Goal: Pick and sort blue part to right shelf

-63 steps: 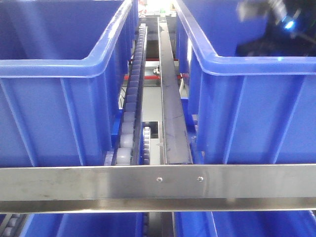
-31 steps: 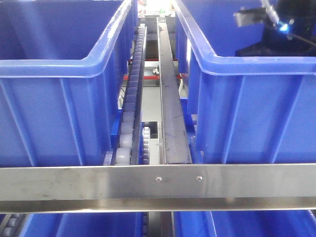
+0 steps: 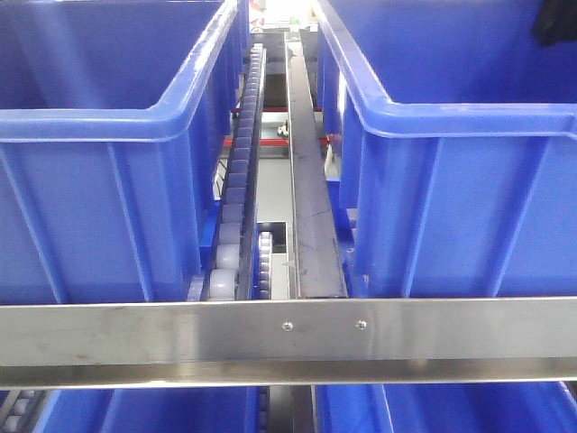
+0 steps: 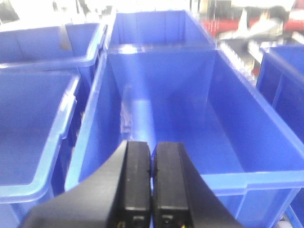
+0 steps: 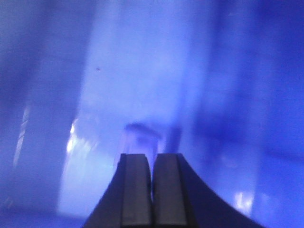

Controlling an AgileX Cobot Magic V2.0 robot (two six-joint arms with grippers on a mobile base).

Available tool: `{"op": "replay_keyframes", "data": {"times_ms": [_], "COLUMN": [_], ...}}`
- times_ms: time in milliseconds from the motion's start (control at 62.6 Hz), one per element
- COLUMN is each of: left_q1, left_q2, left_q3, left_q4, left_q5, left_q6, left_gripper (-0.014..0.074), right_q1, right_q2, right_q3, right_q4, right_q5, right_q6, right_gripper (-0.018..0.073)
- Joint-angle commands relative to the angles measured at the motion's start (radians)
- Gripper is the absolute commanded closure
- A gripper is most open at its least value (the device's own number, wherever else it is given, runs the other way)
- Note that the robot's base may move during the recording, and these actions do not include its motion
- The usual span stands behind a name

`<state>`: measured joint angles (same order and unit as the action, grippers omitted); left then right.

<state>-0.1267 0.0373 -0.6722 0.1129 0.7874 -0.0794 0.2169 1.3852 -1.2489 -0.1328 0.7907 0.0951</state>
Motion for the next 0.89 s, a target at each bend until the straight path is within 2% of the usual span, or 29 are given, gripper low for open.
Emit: {"op": "replay_keyframes", "data": {"times_ms": [0,192,447,719,878], "left_q1": [-0.008,-0.008,-0.008,-0.008,-0.008], "left_q2": [0.008,0.008,0.008,0.008,0.008], "left_q3": [0.003,0.048,0.065,0.065,0.065], "left_q4": [0.007,0.007,0.007,0.007,0.007], "left_q5": [-0.062,-0.087,-0.122,-0.120,-0.118], "left_q6": [0.000,0.000,0.000,0.000,0.000], "left_gripper": [0.0473,0.0473,0.0473,0.0473,0.0473], "right_q1": [0.000,0.000,0.000,0.000,0.000], "right_q2": [-0.140,-0.431,-0.839,-1.164,-1.255], "right_q3": [0.074,0.338,0.652,0.806,0.828], "right_q4": [-0.023,-0.019,-0.019,-0.012,-0.012], "right_q5": [-0.121,-0.268,-0.370,-0.371,-0.379], "right_q6": [-0.005,-0.005,-0.005,-0.005,-0.005], "right_gripper": [0.0475,0.0475,0.0475,0.0475,0.0475]}}
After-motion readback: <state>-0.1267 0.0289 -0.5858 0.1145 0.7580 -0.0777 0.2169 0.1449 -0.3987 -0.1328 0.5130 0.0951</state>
